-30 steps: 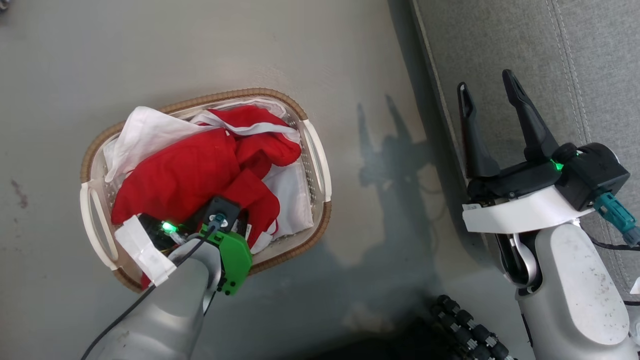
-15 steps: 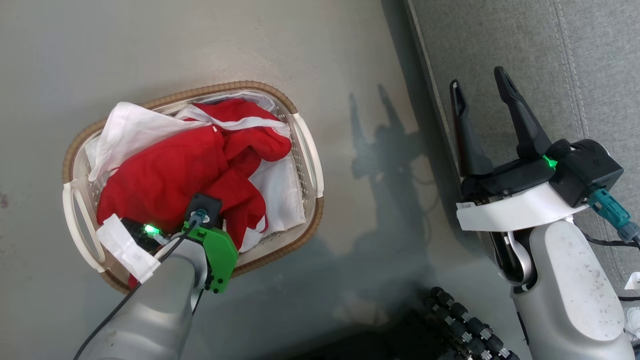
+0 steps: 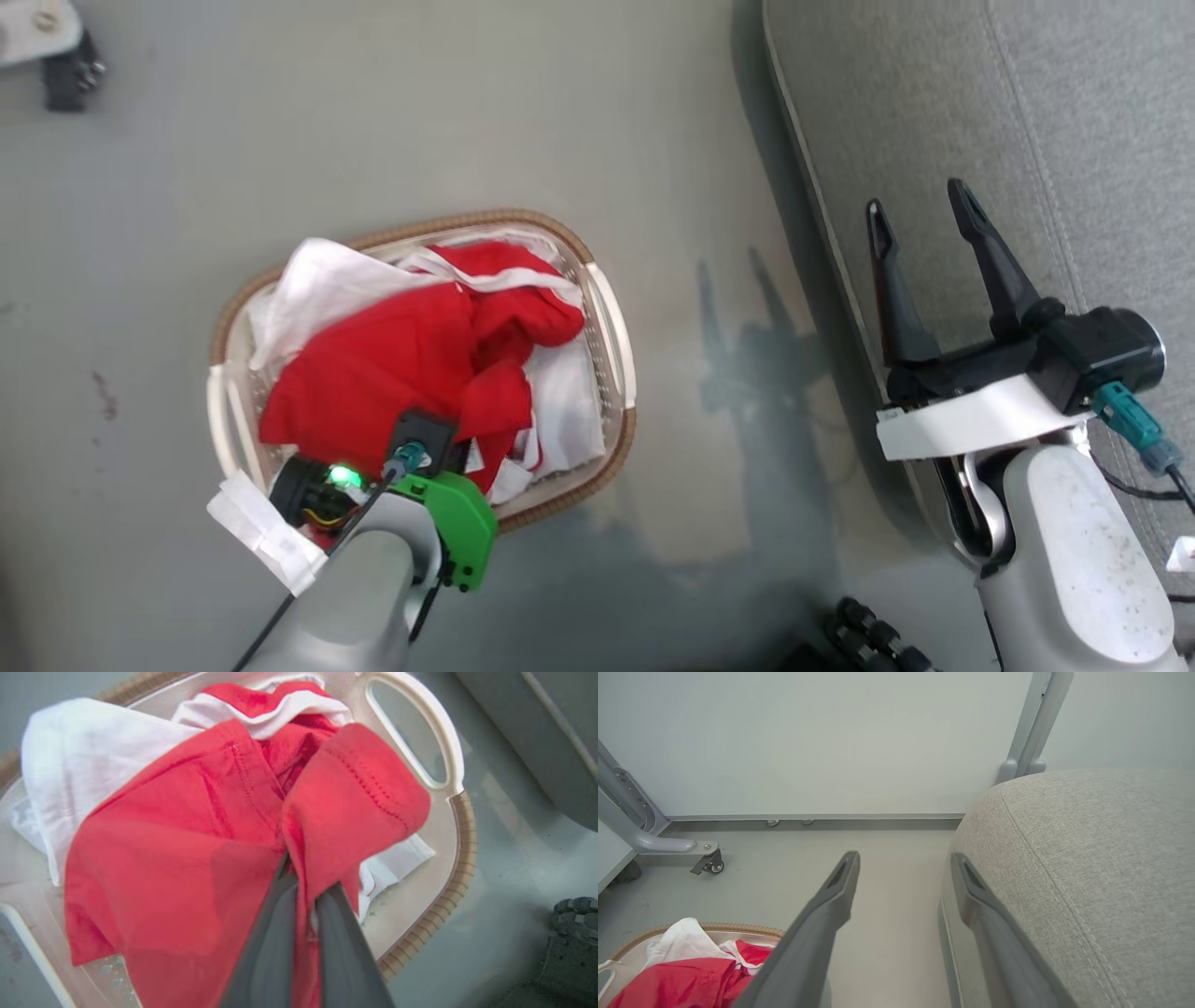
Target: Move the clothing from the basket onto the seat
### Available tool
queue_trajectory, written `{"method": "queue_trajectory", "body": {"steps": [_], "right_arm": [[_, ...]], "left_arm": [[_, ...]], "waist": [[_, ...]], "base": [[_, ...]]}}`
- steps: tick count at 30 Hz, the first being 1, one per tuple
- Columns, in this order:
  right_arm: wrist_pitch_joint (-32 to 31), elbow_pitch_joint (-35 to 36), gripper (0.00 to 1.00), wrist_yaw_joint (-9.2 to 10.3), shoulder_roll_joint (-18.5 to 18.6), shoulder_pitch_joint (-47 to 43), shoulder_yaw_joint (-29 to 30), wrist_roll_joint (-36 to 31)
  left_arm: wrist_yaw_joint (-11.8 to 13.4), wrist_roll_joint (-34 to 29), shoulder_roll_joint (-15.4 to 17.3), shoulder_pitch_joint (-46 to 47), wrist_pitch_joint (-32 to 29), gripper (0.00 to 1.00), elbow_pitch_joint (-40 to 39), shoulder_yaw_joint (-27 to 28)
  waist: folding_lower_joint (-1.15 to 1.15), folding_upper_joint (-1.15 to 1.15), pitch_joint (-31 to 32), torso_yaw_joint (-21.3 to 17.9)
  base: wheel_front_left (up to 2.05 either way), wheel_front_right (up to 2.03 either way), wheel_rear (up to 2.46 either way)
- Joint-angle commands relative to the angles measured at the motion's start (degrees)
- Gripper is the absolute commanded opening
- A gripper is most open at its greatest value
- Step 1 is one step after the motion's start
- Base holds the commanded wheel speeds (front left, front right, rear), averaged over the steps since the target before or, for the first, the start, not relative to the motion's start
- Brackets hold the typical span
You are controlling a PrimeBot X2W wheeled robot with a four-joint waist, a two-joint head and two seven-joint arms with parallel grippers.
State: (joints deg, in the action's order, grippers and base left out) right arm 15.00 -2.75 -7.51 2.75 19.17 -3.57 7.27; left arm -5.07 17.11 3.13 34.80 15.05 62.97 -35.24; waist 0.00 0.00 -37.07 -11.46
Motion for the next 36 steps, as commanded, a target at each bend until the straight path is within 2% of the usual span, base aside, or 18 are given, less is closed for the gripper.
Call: {"method": "queue_trajectory", "body": {"steps": [1, 9, 15, 20, 25, 29, 36], "right_arm": [[0.28, -0.46, 1.0, 0.04, 0.24, -1.51, 0.66, -0.95], [0.28, -2.09, 1.0, 0.04, 0.25, -6.77, 1.82, -3.34], [0.28, -3.02, 1.0, 0.04, 0.24, -10.88, 1.59, -4.08], [0.28, -3.74, 1.0, 0.04, 0.25, -13.71, 1.44, -4.43], [0.28, -3.98, 1.0, 0.04, 0.24, -15.51, 0.65, -4.65], [0.28, -3.98, 1.0, 0.04, 0.22, -15.17, -0.43, -4.47], [0.28, -4.23, 1.0, 0.04, 0.23, -12.48, -4.61, -4.8]], "left_arm": [[-0.3, -0.18, 0.23, -1.74, 0.15, 0.0, -2.0, 0.21], [-0.94, -2.72, 3.68, -6.32, 0.12, 0.0, -14.42, 1.21], [-1.42, -5.01, 7.02, -4.04, 0.12, 0.0, -21.53, 2.19], [-2.03, -5.91, 9.1, -0.6, 0.12, 0.0, -24.63, 0.7], [-2.41, -5.64, 10.63, 5.44, -0.08, 0.0, -26.33, -2.33], [-2.41, -3.14, 11.9, 11.41, -1.36, 0.0, -28.13, -5.51], [-2.43, 0.64, 13.23, 20.21, -2.63, 0.0, -29.68, -7.92]], "waist": [[0.0, 0.0, 7.15, 4.44], [0.0, 0.0, 19.54, 8.58], [0.0, 0.0, 27.5, 10.15], [0.0, 0.0, 32.87, 10.93], [0.0, 0.0, 36.29, 11.26], [0.0, 0.0, 37.06, 11.11], [0.0, 0.0, 37.22, 10.23]], "base": [[0.0, 0.0, 0.0], [0.0, 0.0, 0.0], [0.0, 0.0, 0.0], [0.0, 0.0, 0.0], [0.0, 0.0, 0.0], [0.0, 0.0, 0.0], [0.0, 0.0, 0.0]]}}
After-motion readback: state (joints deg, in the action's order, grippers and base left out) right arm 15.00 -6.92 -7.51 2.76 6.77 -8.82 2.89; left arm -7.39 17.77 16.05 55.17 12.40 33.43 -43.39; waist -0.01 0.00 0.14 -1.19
